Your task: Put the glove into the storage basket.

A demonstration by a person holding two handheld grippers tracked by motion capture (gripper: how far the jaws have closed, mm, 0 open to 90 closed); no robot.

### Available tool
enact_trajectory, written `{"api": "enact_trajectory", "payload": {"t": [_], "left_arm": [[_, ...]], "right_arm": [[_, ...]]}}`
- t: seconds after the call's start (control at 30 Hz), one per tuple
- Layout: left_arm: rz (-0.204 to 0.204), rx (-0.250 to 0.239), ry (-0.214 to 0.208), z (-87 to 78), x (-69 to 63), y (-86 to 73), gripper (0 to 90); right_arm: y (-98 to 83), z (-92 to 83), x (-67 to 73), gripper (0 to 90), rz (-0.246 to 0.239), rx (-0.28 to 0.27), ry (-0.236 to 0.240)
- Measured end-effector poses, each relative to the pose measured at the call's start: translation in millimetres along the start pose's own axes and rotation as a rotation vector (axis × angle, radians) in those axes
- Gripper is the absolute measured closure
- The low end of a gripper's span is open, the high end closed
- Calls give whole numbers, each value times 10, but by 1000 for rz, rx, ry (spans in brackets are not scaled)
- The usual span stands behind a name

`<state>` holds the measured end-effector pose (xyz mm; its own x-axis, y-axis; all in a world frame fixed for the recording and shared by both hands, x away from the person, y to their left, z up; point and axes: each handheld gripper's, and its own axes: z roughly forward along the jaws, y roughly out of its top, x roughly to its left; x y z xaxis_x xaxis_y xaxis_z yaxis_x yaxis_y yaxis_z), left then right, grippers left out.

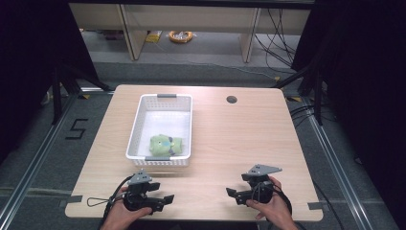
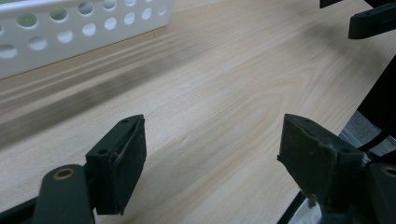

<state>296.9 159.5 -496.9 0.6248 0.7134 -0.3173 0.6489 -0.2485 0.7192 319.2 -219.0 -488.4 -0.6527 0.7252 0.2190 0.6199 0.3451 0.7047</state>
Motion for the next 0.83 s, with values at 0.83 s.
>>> {"api": "enact_trajectory", "payload": {"t": [0.83], "left_arm": [[0,7,-17,34,18,-15,225]], "right_arm": [[-248,-75,-13,168,-48,28,-79]]}}
